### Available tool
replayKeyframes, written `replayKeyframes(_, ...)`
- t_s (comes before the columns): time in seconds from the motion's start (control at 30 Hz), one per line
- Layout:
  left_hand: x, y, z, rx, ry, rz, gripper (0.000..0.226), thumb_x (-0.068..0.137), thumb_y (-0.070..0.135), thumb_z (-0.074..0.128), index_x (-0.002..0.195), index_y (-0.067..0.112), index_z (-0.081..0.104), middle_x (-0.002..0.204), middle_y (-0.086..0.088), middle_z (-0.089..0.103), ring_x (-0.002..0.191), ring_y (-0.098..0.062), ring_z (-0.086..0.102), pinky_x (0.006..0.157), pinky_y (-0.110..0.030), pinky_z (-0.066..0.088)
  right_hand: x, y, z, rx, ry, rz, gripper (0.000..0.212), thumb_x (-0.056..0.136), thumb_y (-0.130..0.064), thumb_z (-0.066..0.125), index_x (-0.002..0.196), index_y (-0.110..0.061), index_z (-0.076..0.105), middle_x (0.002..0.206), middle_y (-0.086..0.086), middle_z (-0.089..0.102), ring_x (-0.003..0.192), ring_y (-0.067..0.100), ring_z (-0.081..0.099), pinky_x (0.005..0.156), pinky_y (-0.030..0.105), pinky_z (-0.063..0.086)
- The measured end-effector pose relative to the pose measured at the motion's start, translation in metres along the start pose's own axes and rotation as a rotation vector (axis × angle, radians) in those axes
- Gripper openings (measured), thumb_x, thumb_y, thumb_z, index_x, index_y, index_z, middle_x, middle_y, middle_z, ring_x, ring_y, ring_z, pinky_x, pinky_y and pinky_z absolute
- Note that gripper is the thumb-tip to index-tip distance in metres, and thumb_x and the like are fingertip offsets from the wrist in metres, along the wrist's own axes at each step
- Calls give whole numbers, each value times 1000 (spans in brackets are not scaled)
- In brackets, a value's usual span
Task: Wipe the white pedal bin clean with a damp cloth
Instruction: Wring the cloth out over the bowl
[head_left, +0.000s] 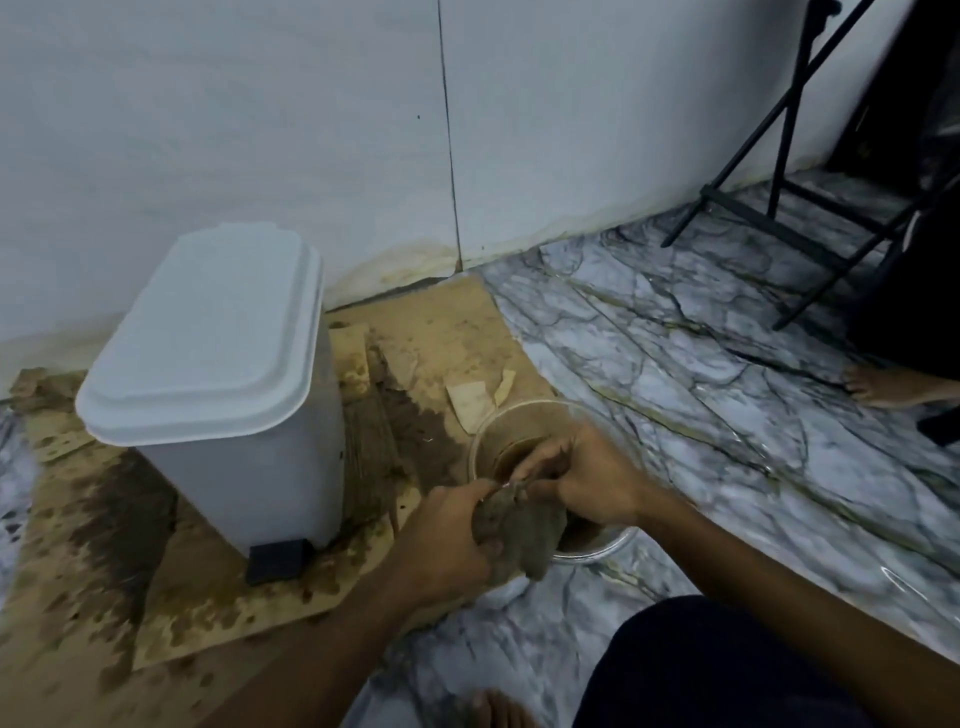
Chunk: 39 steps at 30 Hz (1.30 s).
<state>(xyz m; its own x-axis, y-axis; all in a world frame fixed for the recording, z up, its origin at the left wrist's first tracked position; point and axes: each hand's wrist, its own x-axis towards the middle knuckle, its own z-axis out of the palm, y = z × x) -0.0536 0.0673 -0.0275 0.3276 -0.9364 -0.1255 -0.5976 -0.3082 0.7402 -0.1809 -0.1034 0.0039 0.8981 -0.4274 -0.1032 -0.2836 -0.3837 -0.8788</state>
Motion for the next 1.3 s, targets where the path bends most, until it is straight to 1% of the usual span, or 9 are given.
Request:
replayKeyframes(0.17,16,-21,11,203,-106,-18,43,73,56,49,107,35,65,103,12,68,93,-9,62,82,-33,54,-21,37,3,-42,46,66,12,83,-2,77,85,-12,82,85,-4,79,79,5,73,71,16,55)
replayKeyframes(0.27,26,-31,13,294,-162,38,41,77,36,41,105,28,69,102,4,70,94,-17,62,79,-32,49,-31,58,11,-24,71,124,12,84,-1,76,90,-11,81,88,-4,79,83,3,73,73,17,56)
replayKeyframes(0.4,43,-36,15,359,-262,70,41,78,29,40,106,26,70,105,1,70,95,-17,61,77,-33,47,-36,78,19,-17,45,165,11,85,-4,75,91,-11,80,90,-3,79,86,5,73,77,21,58)
replayKeyframes(0.53,69,-39,20,360,-343,57,17,89,21,57,92,37,62,98,6,67,90,-14,62,74,-29,49,-32,93,19,-47,57,236,9,85,-6,76,90,-13,80,88,-3,78,84,2,72,72,20,57)
replayKeyframes(0.67,94,-44,36,409,-258,115,22,89,14,61,94,35,56,100,6,63,95,-15,61,81,-36,53,-23,112,21,-202,139,253,19,87,-4,69,88,-21,78,87,-10,74,83,0,68,73,28,60)
replayKeyframes(0.9,103,-61,57,576,-227,97,60,93,17,56,151,22,40,144,-4,50,129,-23,45,106,-39,42,-28,129,46,-497,58,180,31,87,-27,59,116,-34,69,106,-16,70,98,2,62,83,27,56)
replayKeyframes(1.03,99,-62,48,605,-281,231,63,76,20,68,139,24,56,137,2,54,126,-19,46,105,-40,43,-35,121,56,-567,61,95,19,88,-44,65,100,-33,73,95,-16,65,88,-2,52,72,15,44)
replayKeyframes(1.13,94,-65,51,636,-326,231,45,78,24,67,122,27,66,120,4,57,114,-18,49,93,-34,45,-33,114,62,-560,40,54,15,88,-30,70,101,-30,77,94,-16,71,77,-5,50,64,5,30)
replayKeyframes(1.3,82,-65,59,686,-251,202,30,87,25,60,116,24,67,118,2,58,114,-20,50,96,-39,43,-31,121,67,-573,27,83,21,93,-20,63,109,-27,74,104,-11,71,89,5,66,77,21,56)
